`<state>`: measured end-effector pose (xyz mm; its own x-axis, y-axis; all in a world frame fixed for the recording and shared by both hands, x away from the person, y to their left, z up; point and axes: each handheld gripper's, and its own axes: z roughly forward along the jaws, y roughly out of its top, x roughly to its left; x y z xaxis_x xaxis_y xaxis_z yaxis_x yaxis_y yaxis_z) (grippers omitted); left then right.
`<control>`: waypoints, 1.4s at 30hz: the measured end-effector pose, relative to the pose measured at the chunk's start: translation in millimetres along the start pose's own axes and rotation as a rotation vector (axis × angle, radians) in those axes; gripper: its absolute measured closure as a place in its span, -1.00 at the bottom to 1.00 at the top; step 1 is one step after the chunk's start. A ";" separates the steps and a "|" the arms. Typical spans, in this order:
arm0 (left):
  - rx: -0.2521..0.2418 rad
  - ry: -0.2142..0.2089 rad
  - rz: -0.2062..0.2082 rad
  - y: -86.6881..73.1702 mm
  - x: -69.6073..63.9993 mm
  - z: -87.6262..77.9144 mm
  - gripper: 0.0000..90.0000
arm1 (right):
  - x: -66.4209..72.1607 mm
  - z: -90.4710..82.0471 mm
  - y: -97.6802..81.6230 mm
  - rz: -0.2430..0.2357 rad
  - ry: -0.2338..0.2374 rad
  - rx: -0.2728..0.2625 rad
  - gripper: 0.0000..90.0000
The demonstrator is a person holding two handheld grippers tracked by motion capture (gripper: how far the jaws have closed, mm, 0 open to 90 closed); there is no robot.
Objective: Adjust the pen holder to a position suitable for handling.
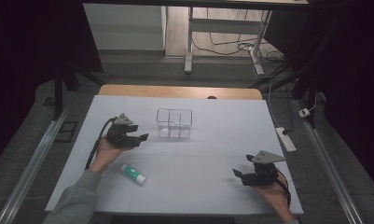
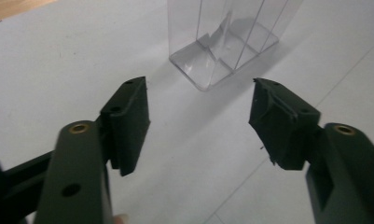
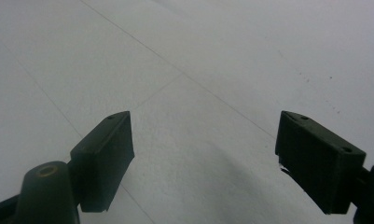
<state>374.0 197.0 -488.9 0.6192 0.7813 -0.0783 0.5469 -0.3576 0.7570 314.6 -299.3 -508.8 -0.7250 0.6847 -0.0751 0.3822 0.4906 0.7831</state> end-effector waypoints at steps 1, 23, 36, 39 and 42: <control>-0.002 -0.002 0.003 1.3 0.7 1.6 -0.10 | 0.1 0.2 -0.1 0.002 0.000 -0.002 -0.59; 0.046 -0.018 0.008 24.5 14.5 47.8 0.97 | 0.3 1.0 -0.5 0.001 -0.009 0.003 -0.56; 0.054 -0.031 0.009 32.4 13.4 64.4 0.97 | 0.9 0.7 -1.1 0.003 -0.010 -0.001 -0.55; 0.052 -0.037 -0.001 32.5 14.9 65.5 0.97 | 0.9 0.8 -1.1 0.003 -0.007 -0.001 -0.55; 0.050 -0.033 -0.003 32.8 15.4 66.3 0.97 | 0.9 0.9 -1.1 0.003 -0.008 0.000 -0.55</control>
<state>438.9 163.4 -508.3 0.6352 0.7654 -0.1031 0.5760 -0.3806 0.7235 314.1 -298.7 -510.3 -0.7194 0.6903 -0.0774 0.3846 0.4887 0.7831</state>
